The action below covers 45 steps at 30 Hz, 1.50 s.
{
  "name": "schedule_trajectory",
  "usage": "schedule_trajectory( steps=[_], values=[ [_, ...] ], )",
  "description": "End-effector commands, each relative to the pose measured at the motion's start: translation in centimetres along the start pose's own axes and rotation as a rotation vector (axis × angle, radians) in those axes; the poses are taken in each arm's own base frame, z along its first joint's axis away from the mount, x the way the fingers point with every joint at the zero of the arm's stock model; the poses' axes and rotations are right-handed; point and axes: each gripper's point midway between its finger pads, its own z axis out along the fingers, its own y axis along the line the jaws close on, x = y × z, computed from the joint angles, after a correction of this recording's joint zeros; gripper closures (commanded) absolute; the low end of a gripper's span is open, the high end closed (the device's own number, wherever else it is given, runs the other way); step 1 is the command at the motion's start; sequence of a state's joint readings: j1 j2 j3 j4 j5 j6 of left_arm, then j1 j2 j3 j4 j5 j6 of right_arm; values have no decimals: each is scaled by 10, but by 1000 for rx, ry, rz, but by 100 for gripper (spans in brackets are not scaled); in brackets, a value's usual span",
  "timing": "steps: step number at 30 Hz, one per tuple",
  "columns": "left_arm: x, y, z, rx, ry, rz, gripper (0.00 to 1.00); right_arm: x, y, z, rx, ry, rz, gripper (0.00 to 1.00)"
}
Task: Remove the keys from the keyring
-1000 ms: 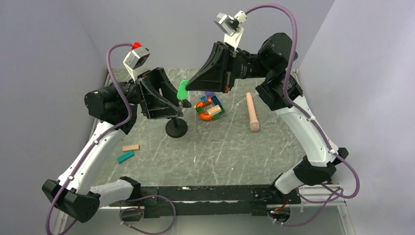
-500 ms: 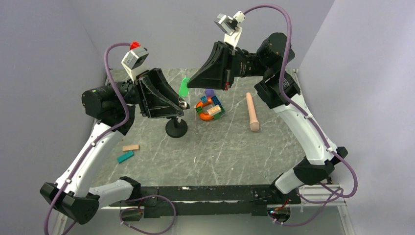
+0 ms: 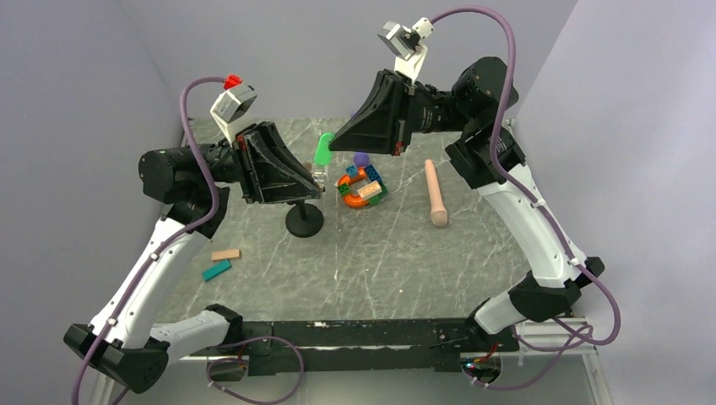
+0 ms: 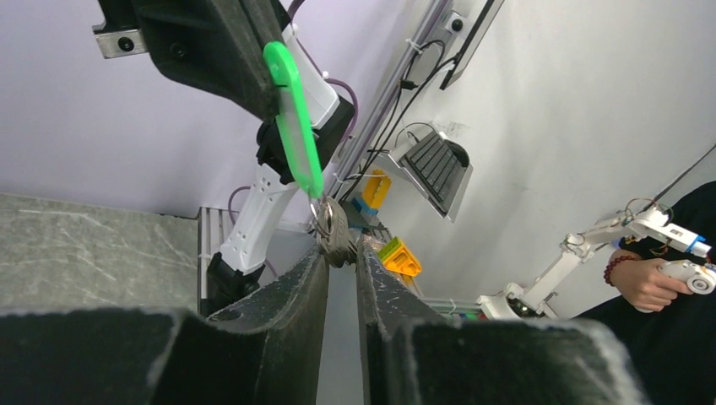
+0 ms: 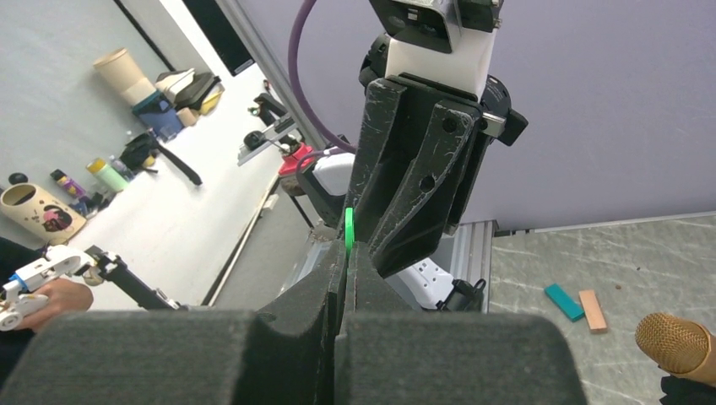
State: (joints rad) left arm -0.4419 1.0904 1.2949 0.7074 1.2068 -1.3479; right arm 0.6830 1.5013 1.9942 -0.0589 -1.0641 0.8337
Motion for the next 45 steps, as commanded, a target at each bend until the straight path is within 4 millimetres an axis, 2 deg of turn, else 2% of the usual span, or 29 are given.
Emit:
schedule_trajectory(
  steps=[1,5,12,16,18,23,25,32,36,42,45],
  values=[
    [-3,-8,0,-15,-6,54,77,-5,25,-8,-34,-6,-61,100],
    [-3,-5,0,-30,-10,54,81,-3,26,-9,-31,-4,-60,100],
    [-3,11,0,-107,-10,41,100,-3,26,-11,-12,-7,-68,100],
    [-2,19,-2,-148,-7,28,100,-3,24,-11,10,-21,-66,93],
    [-2,20,-2,-158,-8,30,100,-3,22,-13,25,-27,-64,80],
    [-2,22,-3,-164,-21,27,100,-2,15,-16,75,-57,-56,26],
    [-2,22,-3,-170,-30,21,100,-2,13,-18,95,-69,-50,16],
    [-3,26,-5,-197,-92,-6,100,6,-9,-35,237,-114,-4,14],
    [-2,35,-8,-246,-121,-40,100,14,-20,-41,292,-127,37,16],
    [3,51,-13,-307,-151,-104,100,23,-21,-38,255,-101,86,44],
    [3,56,-15,-339,-166,-115,100,27,-20,-39,253,-94,100,46]
  ],
)
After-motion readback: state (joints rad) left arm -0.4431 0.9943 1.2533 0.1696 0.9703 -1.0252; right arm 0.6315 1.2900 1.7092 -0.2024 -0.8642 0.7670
